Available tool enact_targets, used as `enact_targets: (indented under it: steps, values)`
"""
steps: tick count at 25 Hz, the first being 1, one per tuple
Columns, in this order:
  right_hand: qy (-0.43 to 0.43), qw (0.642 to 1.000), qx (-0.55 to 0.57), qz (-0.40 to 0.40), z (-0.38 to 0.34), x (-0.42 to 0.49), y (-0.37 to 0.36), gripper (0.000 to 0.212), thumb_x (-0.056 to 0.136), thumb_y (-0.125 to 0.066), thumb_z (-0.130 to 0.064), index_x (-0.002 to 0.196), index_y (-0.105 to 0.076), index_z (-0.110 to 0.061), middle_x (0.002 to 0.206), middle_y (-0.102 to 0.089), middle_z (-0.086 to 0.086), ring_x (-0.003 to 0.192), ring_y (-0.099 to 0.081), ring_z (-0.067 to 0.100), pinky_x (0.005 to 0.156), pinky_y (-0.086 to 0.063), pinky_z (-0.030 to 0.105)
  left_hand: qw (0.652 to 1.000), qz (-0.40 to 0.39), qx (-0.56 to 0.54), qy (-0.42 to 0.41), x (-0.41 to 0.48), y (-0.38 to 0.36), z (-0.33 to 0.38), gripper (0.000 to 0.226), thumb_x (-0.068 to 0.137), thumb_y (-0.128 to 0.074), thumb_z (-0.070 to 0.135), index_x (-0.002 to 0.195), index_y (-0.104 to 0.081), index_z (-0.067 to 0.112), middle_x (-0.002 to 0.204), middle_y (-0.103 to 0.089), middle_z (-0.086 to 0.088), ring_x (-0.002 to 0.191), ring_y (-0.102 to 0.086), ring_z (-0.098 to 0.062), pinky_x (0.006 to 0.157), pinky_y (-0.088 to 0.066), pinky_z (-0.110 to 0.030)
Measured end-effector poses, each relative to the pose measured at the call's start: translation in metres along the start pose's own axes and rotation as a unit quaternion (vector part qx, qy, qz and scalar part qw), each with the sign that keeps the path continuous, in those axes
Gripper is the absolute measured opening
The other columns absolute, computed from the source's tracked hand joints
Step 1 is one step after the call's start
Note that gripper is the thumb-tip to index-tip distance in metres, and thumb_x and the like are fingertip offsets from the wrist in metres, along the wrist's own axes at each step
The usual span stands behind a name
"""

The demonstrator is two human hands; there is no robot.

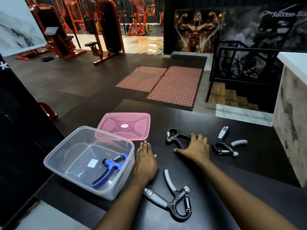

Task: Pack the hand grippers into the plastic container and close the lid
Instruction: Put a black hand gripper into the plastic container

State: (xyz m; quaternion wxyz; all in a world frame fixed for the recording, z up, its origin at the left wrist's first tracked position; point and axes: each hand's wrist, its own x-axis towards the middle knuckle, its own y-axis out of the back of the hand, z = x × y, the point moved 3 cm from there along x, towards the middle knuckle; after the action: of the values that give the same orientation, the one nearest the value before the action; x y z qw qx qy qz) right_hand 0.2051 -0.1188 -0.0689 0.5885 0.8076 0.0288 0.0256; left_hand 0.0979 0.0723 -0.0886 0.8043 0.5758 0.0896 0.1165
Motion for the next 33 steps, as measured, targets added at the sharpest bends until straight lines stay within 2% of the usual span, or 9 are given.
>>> enact_targets:
  steps: [3, 8, 11, 15, 20, 23, 28, 31, 33]
  values:
    - [-0.02, 0.998, -0.01, 0.056, -0.011, 0.001, 0.013, 0.092, 0.056, -0.066, -0.077, 0.119, -0.06, -0.011, 0.124, -0.056, 0.01, 0.118, -0.046, 0.031, 0.094, -0.043, 0.042, 0.999, -0.026, -0.038, -0.017, 0.004, 0.015, 0.01, 0.062, 0.097, -0.037, 0.016, 0.152, -0.015, -0.002, 0.163, -0.011, -0.018, 0.152, -0.007, -0.027, 0.124, -0.007, -0.035]
    - [-0.052, 0.991, 0.013, 0.12, -0.023, -0.012, 0.039, 0.088, 0.056, -0.06, -0.077, 0.107, -0.066, -0.006, 0.112, -0.062, 0.01, 0.111, -0.051, 0.03, 0.091, -0.045, 0.042, 0.986, -0.026, -0.098, -0.135, 0.007, 0.056, 0.025, 0.059, 0.096, -0.04, 0.011, 0.152, -0.023, 0.003, 0.162, -0.02, -0.013, 0.151, -0.015, -0.022, 0.123, -0.011, -0.029]
    - [-0.076, 0.986, 0.005, 0.15, -0.035, -0.028, 0.059, 0.088, 0.053, -0.06, -0.077, 0.104, -0.068, -0.006, 0.108, -0.063, 0.009, 0.108, -0.052, 0.03, 0.09, -0.046, 0.041, 0.978, -0.006, -0.101, -0.18, 0.013, 0.091, 0.015, 0.054, 0.097, -0.041, 0.013, 0.149, -0.031, 0.003, 0.158, -0.031, -0.012, 0.147, -0.025, -0.023, 0.122, -0.02, -0.033]
    - [-0.098, 0.976, -0.01, 0.193, -0.084, -0.066, 0.072, 0.091, 0.051, -0.061, -0.079, 0.104, -0.067, -0.006, 0.108, -0.063, 0.01, 0.108, -0.052, 0.03, 0.091, -0.045, 0.04, 0.969, 0.029, -0.097, -0.226, 0.018, 0.141, -0.045, 0.041, 0.094, -0.044, 0.016, 0.134, -0.05, 0.008, 0.138, -0.053, -0.01, 0.13, -0.047, -0.028, 0.107, -0.041, -0.043]
    - [-0.125, 0.967, -0.018, 0.219, -0.181, -0.118, 0.074, 0.092, 0.047, -0.057, -0.08, 0.102, -0.066, -0.007, 0.106, -0.063, 0.01, 0.105, -0.052, 0.031, 0.087, -0.044, 0.039, 0.96, 0.052, -0.093, -0.259, 0.029, 0.193, -0.156, 0.036, 0.093, -0.048, 0.013, 0.127, -0.059, 0.008, 0.132, -0.061, -0.011, 0.125, -0.053, -0.029, 0.104, -0.043, -0.042]
    - [-0.106, 0.973, -0.016, 0.203, -0.254, -0.147, 0.066, 0.087, 0.043, -0.057, -0.078, 0.097, -0.066, -0.01, 0.102, -0.062, 0.009, 0.101, -0.052, 0.029, 0.084, -0.045, 0.038, 0.961, 0.054, -0.096, -0.254, 0.035, 0.216, -0.229, 0.037, 0.091, -0.049, 0.012, 0.126, -0.062, 0.009, 0.133, -0.062, -0.009, 0.123, -0.056, -0.026, 0.105, -0.045, -0.038]
    - [-0.059, 0.987, -0.056, 0.136, -0.344, -0.177, 0.043, 0.077, 0.044, -0.058, -0.08, 0.082, -0.071, -0.015, 0.086, -0.067, 0.006, 0.09, -0.06, 0.027, 0.071, -0.048, 0.034, 0.955, -0.024, -0.133, -0.264, 0.03, 0.214, -0.294, 0.044, 0.098, -0.044, 0.025, 0.14, -0.051, 0.014, 0.15, -0.046, -0.01, 0.142, -0.039, -0.022, 0.114, -0.032, -0.03]
    - [-0.101, 0.993, -0.053, 0.037, -0.368, -0.185, 0.016, 0.06, 0.045, -0.06, -0.074, 0.059, -0.074, -0.018, 0.06, -0.066, -0.001, 0.069, -0.067, 0.02, 0.055, -0.049, 0.026, 0.93, -0.059, -0.244, -0.27, 0.019, 0.212, -0.298, 0.042, 0.096, -0.039, 0.04, 0.132, -0.054, 0.025, 0.138, -0.057, -0.002, 0.127, -0.053, -0.018, 0.101, -0.042, -0.027]
    - [-0.138, 0.988, -0.062, -0.02, -0.378, -0.183, -0.002, 0.053, 0.05, -0.062, -0.07, 0.063, -0.077, -0.021, 0.068, -0.071, 0.0, 0.074, -0.069, 0.02, 0.061, -0.053, 0.025, 0.921, -0.074, -0.286, -0.254, 0.017, 0.208, -0.298, 0.05, 0.092, -0.036, 0.044, 0.137, -0.048, 0.026, 0.144, -0.052, 0.0, 0.132, -0.049, -0.017, 0.109, -0.04, -0.034]
